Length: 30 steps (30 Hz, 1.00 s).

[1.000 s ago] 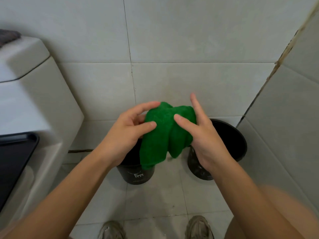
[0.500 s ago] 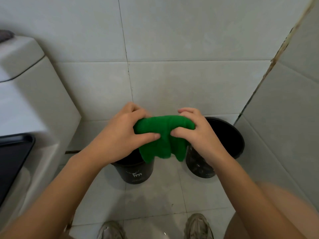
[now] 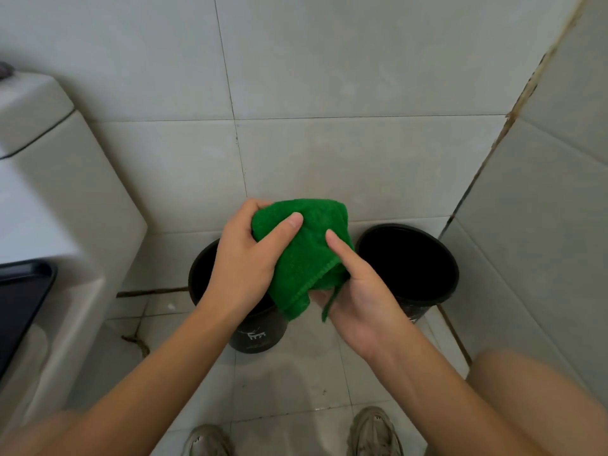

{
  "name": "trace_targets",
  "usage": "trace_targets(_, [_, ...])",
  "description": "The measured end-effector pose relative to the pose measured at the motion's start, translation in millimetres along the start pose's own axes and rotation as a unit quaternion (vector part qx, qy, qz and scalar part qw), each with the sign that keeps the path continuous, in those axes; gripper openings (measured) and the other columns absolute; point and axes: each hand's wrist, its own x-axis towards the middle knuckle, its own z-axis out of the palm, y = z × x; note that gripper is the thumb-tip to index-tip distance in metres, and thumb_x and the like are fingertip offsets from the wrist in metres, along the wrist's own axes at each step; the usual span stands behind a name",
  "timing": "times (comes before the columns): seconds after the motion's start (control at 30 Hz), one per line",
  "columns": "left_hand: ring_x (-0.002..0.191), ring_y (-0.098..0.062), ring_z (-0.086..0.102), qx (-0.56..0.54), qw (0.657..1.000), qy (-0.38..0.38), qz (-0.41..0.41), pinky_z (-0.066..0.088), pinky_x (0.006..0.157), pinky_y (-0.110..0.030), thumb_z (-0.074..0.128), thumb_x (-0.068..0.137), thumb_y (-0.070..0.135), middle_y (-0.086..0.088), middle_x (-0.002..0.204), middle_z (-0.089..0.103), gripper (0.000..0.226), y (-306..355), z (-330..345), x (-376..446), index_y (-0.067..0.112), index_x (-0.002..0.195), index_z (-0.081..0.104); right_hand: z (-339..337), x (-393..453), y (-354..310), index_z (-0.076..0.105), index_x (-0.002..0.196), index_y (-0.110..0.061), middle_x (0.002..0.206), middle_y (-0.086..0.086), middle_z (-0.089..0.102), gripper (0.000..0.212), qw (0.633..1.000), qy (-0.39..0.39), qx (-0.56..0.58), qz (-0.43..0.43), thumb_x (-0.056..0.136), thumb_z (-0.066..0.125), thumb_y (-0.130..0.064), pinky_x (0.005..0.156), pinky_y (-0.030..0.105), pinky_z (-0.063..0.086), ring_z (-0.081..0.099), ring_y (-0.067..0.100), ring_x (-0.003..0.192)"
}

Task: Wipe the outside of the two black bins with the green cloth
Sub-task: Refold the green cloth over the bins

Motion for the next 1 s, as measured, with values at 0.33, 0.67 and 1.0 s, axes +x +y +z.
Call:
trace_targets(0.33, [0.076,0.002,0.065,0.122,0.978,-0.164,0.034,0.048,0.060,-0.012,0.073,0.081,0.041,0.021,0.083,0.069,0.017,-25.0,25.1,8.2,0.036,0.095,0.065,-33.9,-2.4,-19.8,0.068,0.113,-0.009,0.108,0.013,0.072,0.045,0.995,0.052,0.069,-0.054,0.072,0.068,-0.025,0.076,0.036,0.059,0.070,0.025,0.095])
trace_targets(0.67, [0.098,-0.012,0.065,0.359,0.888,-0.287,0.009,0.052,0.088,-0.035,0.057,0.094,0.042,0.006,0.107,0.071,0.032,-98.8,107.1,12.8,0.027,0.121,0.062,-120.8,-7.9,-79.3,0.068,0.110,-0.012,0.099,0.005,0.074,0.031,0.925,0.295,-0.080,-0.225,0.080,0.074,-0.006,0.076,0.041,0.060,0.072,0.021,0.090])
trace_targets(1.0, [0.139,-0.030,0.034,0.548,0.695,-0.450,0.119,0.023,0.116,-0.043,0.045,0.100,0.042,-0.011,0.149,0.041,0.058,-220.2,249.7,23.3,0.012,0.148,0.032,-170.2,-30.7,-108.1,0.068,0.107,-0.012,0.097,0.007,0.075,0.028,0.909,0.342,-0.014,-0.239,0.080,0.073,-0.008,0.082,0.052,0.057,0.072,0.023,0.089])
